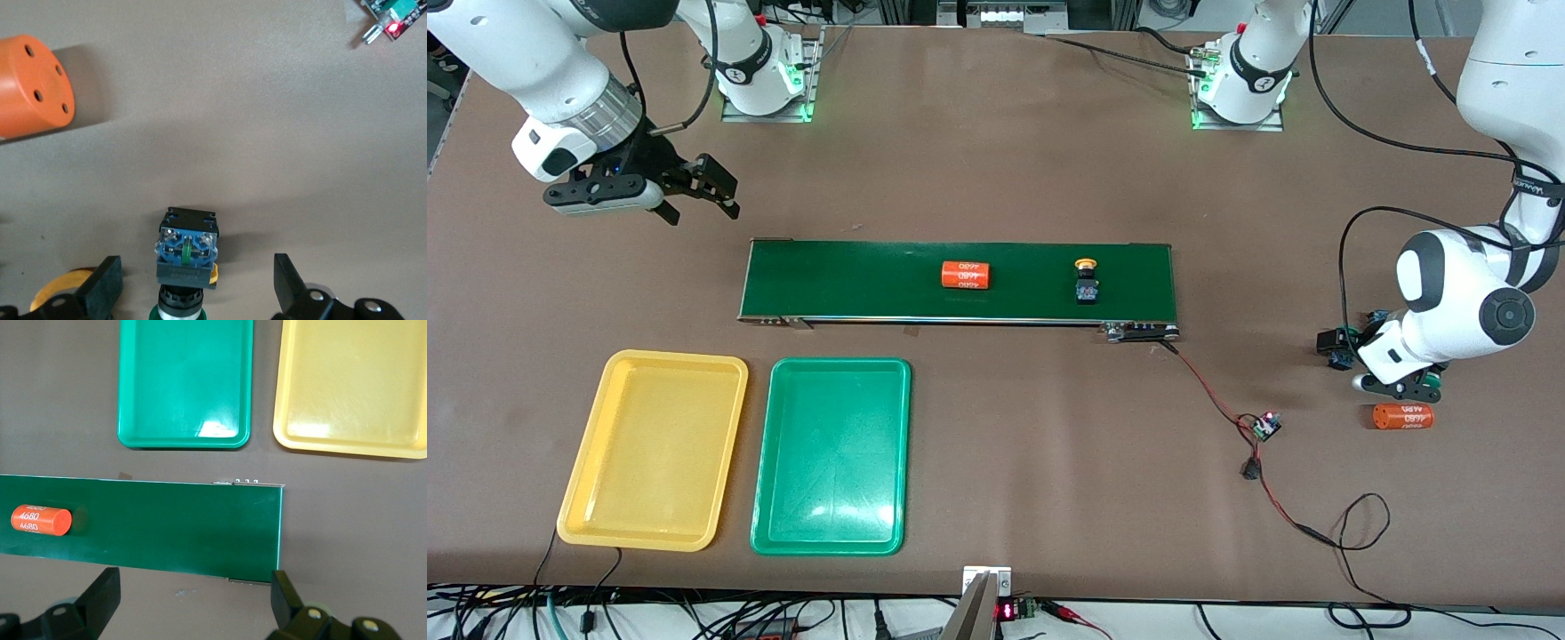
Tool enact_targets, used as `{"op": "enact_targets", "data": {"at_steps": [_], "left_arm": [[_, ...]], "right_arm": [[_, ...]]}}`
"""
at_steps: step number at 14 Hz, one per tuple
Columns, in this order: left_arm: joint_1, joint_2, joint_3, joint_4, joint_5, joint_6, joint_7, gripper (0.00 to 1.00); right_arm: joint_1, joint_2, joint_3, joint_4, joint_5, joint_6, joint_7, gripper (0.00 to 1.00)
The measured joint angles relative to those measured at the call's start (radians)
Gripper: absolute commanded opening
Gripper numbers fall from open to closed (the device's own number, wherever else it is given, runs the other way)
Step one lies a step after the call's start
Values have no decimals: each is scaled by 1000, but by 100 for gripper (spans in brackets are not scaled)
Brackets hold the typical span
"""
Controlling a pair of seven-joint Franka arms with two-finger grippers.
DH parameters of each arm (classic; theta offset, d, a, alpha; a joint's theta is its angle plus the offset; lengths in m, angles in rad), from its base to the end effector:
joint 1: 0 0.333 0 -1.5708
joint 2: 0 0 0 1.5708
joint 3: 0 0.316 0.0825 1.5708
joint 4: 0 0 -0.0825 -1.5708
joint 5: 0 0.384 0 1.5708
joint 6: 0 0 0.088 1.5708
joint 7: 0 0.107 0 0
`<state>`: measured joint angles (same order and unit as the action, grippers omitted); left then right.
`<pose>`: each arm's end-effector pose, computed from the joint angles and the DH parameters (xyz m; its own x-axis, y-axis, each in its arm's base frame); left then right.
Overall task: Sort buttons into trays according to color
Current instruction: 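Lift the green-capped button with the left gripper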
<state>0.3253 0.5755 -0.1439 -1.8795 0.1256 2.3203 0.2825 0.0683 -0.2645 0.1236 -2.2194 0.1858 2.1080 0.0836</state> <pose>0.6108 0.1178 0.1939 0.9771 -0.1745 -0.1216 -0.1717 -0.9846 0.0330 0.4767 0.1048 0.4993 0.9910 0.0130 0.1333 0.0333 -0.9880 -0.1510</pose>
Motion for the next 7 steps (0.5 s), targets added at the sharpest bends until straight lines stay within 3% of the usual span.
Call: {"op": "enact_targets", "data": {"at_steps": [4,7], "left_arm": [[0,8,0,2,1,31,12,100],[0,19,0,2,67,36,16,100]], "right_arm": [[0,15,1,0,0,2,0,100],[0,26,15,0,0,4,0,100]]}}
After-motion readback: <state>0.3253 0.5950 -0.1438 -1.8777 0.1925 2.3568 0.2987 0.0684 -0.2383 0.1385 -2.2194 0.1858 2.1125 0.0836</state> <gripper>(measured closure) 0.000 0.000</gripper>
